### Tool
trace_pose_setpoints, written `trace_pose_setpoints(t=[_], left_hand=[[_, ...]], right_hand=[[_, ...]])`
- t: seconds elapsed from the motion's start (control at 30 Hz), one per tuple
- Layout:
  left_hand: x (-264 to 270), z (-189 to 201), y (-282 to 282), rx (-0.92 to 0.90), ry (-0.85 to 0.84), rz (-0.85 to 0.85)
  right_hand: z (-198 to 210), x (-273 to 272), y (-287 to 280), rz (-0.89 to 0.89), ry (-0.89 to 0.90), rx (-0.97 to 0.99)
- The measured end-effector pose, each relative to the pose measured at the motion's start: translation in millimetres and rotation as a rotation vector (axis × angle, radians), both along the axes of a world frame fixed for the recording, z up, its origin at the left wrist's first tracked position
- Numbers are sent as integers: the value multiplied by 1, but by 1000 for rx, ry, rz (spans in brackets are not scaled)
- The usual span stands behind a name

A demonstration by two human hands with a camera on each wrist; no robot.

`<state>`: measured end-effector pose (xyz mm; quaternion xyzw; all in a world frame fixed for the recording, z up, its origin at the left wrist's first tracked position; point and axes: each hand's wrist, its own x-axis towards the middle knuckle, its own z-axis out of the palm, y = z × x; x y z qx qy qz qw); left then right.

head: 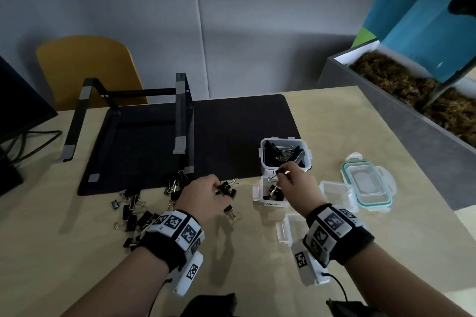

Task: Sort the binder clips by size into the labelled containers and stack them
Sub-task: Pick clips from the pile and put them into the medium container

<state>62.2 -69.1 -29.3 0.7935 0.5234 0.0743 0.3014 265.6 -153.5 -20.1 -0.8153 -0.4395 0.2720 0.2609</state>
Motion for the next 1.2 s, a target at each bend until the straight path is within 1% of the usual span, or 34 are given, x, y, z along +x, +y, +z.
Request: trace_pose_setpoints(t=[0.1, 0.2, 0.33, 0.43, 0.63, 0.77, 0.83, 0.9, 0.97, 1.07, 1.2], left_hand=[[8, 3, 0, 2, 7, -32], [19, 5, -1, 10, 3, -72], [33, 9, -2, 12, 8, -115], [42, 11, -3, 25, 10, -125], [50, 8, -7, 29, 16, -138], [52, 5, -7, 24, 12, -134], [52, 5, -7, 26, 14, -132], [52, 5, -7, 26, 17, -131], [51, 5, -7, 18, 14, -129], [50, 5, -7, 3, 14, -128], [47, 3, -5, -5, 14, -118]], right_hand=[[-3, 15, -1, -4, -32, -57], [-6, 21, -4, 42, -59, -117], [-8, 27, -10, 69, -132, -62], [-7, 30, -11, 91, -152, -74], [-11, 36, -9, 200, -187, -190], [-5, 35, -6, 254, -199, -138], [-2, 31, -2, 348, -211, -156], [0, 26, 2, 458, -220, -228], [-2, 22, 4, 526, -223, -291], [-7, 18, 5, 561, -244, -344], [-8, 17, 7, 533, -219, -356]])
